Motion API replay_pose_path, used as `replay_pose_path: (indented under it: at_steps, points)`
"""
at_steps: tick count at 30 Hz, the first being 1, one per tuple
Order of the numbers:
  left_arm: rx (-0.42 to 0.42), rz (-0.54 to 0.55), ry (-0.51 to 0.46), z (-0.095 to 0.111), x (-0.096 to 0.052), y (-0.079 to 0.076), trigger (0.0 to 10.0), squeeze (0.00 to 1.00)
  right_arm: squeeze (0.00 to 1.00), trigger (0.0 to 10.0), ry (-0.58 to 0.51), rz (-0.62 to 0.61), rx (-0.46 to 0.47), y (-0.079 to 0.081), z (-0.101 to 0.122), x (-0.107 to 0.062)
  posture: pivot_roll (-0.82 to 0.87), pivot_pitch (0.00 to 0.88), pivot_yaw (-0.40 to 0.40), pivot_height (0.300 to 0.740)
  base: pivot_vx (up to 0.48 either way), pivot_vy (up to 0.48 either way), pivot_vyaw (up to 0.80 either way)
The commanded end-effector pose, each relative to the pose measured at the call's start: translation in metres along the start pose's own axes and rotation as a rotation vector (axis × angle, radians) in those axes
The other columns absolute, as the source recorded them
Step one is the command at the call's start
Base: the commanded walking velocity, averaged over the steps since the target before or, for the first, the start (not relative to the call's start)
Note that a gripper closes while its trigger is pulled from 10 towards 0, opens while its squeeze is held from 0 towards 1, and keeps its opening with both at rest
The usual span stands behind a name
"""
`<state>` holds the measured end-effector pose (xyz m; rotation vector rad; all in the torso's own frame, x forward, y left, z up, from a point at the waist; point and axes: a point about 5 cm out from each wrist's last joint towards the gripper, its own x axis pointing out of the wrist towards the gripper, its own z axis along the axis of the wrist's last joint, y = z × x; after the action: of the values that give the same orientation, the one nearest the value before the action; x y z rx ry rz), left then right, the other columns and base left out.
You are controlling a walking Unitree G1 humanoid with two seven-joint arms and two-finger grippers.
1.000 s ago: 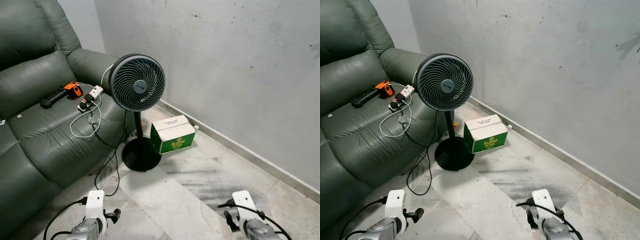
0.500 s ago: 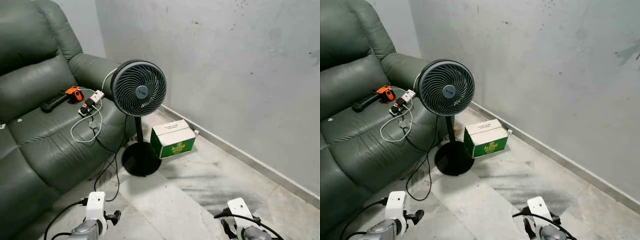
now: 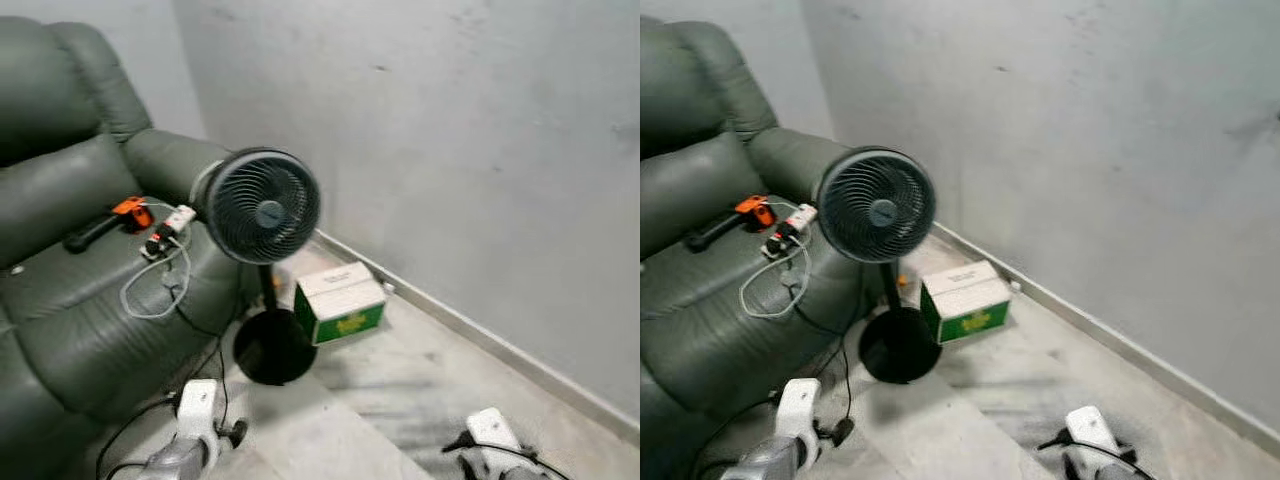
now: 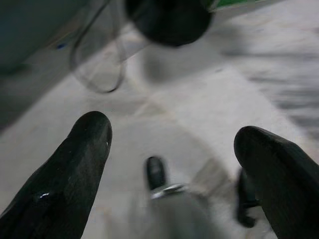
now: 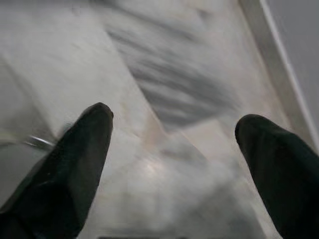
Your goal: Hang keys on a hook
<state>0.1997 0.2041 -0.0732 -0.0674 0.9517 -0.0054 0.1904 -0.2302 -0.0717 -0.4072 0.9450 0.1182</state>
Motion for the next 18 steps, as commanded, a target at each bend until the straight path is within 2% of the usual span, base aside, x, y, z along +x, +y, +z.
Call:
replay_pose_path:
  at_steps: [1,7,18]
  points:
    - [0.006,-0.024,-0.023,0.0078,0.0026,-0.0097,10.0,0.00,0.00,10.0,0.033,-0.020,-0.009,-0.0097,-0.0113,-0.0031,-0.05,0.006,0.005,0.740,0.300,0.000,0.00]
    - [0.007,-0.010,-0.003,0.0059,0.0025,-0.0083,10.0,0.00,0.00,10.0,0.027,-0.014,-0.025,-0.0099,-0.0099,-0.0029,-0.05,0.010,0.007,0.740,0.000,0.000,0.00]
    - [0.008,-0.018,-0.002,0.0063,0.0026,-0.0087,10.0,0.00,0.00,10.0,0.018,0.001,-0.048,-0.0077,-0.0078,-0.0024,-0.05,0.009,0.010,0.740,0.000,0.000,0.77]
